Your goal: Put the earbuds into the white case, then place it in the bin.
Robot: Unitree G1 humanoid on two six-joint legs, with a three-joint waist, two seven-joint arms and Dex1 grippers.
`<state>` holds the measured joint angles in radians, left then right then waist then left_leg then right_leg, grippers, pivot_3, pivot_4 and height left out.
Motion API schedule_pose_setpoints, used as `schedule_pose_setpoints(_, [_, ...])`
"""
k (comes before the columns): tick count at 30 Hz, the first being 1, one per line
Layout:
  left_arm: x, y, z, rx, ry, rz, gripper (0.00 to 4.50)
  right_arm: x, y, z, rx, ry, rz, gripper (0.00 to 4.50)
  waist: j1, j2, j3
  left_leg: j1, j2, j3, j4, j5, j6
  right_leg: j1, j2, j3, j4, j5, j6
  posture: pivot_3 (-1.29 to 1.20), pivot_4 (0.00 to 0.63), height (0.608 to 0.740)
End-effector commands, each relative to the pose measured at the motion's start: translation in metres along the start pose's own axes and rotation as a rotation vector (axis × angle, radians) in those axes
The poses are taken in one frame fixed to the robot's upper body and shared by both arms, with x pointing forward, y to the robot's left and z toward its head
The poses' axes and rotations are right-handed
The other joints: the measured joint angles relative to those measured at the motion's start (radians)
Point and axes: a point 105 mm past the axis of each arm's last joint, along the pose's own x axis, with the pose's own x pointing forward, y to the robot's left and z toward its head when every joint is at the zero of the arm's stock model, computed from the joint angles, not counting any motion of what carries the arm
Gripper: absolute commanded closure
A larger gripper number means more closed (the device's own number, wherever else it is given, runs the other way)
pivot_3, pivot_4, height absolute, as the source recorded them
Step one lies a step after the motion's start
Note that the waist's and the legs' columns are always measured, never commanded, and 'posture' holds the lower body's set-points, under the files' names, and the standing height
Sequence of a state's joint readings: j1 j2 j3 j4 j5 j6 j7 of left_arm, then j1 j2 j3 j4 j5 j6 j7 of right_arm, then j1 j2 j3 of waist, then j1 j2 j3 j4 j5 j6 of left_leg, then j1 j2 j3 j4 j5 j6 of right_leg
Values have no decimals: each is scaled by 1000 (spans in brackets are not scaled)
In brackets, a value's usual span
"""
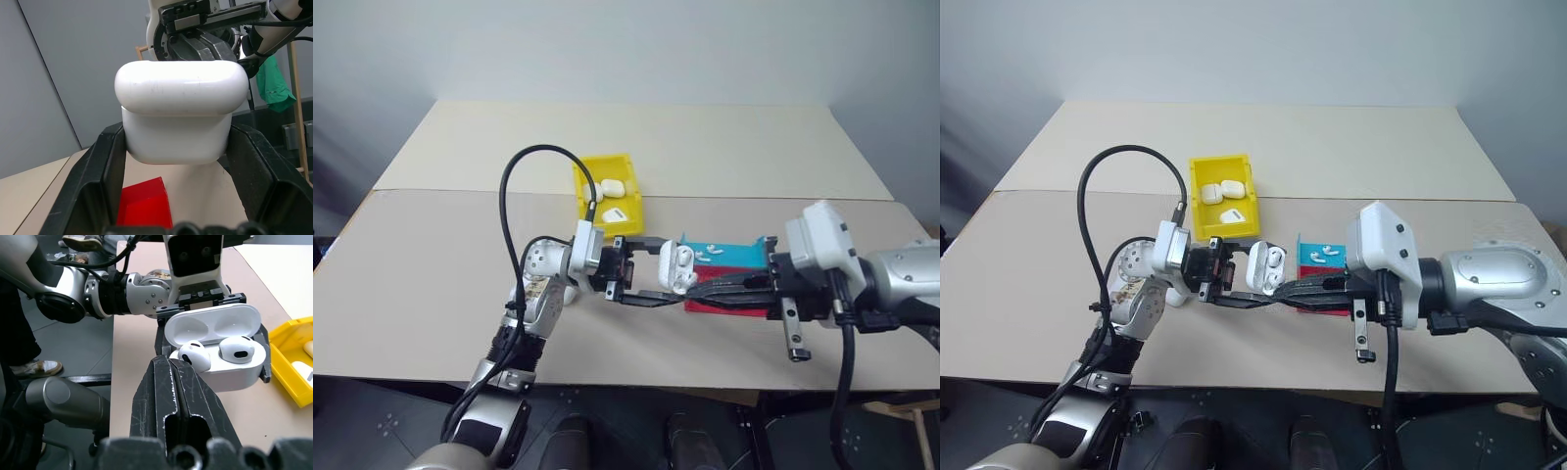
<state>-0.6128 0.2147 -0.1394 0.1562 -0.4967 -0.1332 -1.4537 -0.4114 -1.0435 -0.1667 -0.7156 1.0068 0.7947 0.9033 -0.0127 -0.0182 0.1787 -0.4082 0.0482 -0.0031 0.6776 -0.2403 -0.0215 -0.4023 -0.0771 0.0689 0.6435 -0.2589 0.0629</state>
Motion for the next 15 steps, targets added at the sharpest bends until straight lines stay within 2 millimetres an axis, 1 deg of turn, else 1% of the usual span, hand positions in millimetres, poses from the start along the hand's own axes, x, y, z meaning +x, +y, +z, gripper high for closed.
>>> schedule_pose_setpoints(1, [4, 0, 8, 46, -15, -17, 1735, -2, -1, 4, -33, -6, -14, 4451, 0, 0, 0, 0, 0, 0, 0, 0, 0, 0, 0, 0, 0, 0, 0, 0, 150, 740])
schedule_pose_setpoints(4, [4, 0, 8, 47, -15, -18, 1735, -2, -1, 5, -36, -6, -12, 4451, 0, 0, 0, 0, 0, 0, 0, 0, 0, 0, 0, 0, 0, 0, 0, 0, 150, 740])
schedule_pose_setpoints(9, [4, 0, 8, 48, -16, -17, 1735, -3, 7, 6, -52, -11, 29, 4451, 0, 0, 0, 0, 0, 0, 0, 0, 0, 0, 0, 0, 0, 0, 0, 0, 150, 740])
schedule_pose_setpoints(15, [4, 1, 9, 52, -17, -17, 1735, -4, 6, 0, -56, 30, 20, 4451, 0, 0, 0, 0, 0, 0, 0, 0, 0, 0, 0, 0, 0, 0, 0, 0, 150, 740])
